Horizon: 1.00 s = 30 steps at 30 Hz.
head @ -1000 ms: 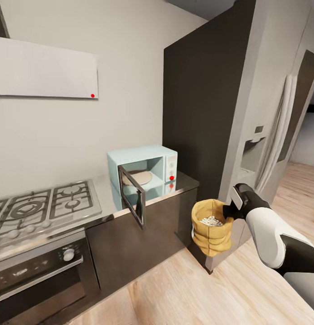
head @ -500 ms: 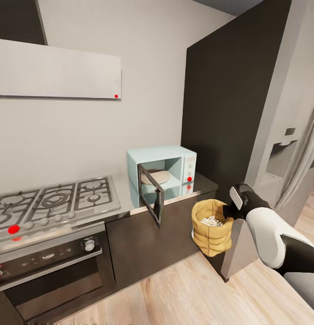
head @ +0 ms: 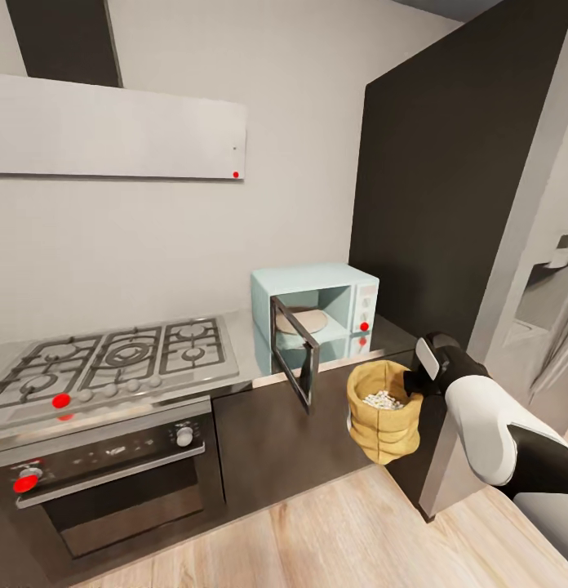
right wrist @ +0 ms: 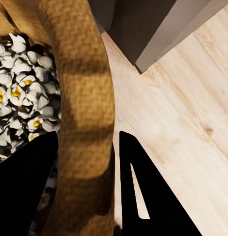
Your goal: In the kitchen, take the popcorn bag from the countertop, put it into the microwave, and heat it until the popcorn is cooked so the cooked popcorn ends up inside the bag.
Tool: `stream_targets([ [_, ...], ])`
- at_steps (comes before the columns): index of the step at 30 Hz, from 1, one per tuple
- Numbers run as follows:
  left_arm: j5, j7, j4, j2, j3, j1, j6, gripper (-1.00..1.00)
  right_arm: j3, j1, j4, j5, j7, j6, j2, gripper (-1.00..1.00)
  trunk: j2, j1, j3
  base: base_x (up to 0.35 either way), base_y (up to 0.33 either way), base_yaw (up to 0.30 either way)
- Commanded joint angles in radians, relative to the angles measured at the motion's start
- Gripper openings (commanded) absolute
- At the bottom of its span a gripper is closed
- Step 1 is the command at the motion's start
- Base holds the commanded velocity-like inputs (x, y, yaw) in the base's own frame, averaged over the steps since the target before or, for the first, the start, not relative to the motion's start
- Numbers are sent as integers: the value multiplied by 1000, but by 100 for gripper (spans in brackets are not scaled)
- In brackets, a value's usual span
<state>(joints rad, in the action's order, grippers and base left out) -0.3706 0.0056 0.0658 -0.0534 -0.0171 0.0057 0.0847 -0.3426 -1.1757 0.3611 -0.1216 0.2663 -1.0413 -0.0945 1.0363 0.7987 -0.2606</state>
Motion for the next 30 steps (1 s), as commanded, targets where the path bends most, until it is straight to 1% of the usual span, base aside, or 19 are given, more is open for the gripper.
stream_targets([
  [1, -4, 1, 2, 0, -1, 0, 1, 100, -9, -1, 1, -9, -3, -3, 1, -100, 1, 0, -1, 0, 0, 3],
  [10, -4, 1, 2, 1, -1, 0, 1, 100, -8, -1, 2, -5, -7, -5, 3, -100, 1, 0, -1, 0, 0, 0],
  [15, -2, 1, 2, 0, -2, 0, 3, 100, -9, -1, 4, -6, -2, -6, 22, -100, 1, 0, -1, 0, 0, 0],
  [19, -2, 1, 2, 0, -2, 0, 3, 100, -11, -1, 24, -10, -1, -6, 20, -100, 1, 0, -1, 0, 0, 0],
  [20, -2, 1, 2, 0, -2, 0, 3, 100, -11, -1, 36, -10, -1, -6, 19, -100, 1, 0, -1, 0, 0, 0],
  [24, -3, 1, 2, 0, -3, 0, 3, 100, -12, -1, 162, -9, -1, -6, 17, -100, 1, 0, -1, 0, 0, 0],
  [26, -2, 1, 2, 0, -3, 0, 3, 100, -11, -1, 203, -9, -1, -6, 17, -100, 1, 0, -1, 0, 0, 0],
  [28, -3, 1, 2, 0, -3, 0, 3, 100, -11, -1, 233, -9, 0, -6, 18, -100, 1, 0, -1, 0, 0, 0],
  [30, -3, 1, 2, 0, -3, 0, 3, 100, -7, -2, 243, -9, 0, -6, 19, -100, 1, 0, -1, 0, 0, 0],
])
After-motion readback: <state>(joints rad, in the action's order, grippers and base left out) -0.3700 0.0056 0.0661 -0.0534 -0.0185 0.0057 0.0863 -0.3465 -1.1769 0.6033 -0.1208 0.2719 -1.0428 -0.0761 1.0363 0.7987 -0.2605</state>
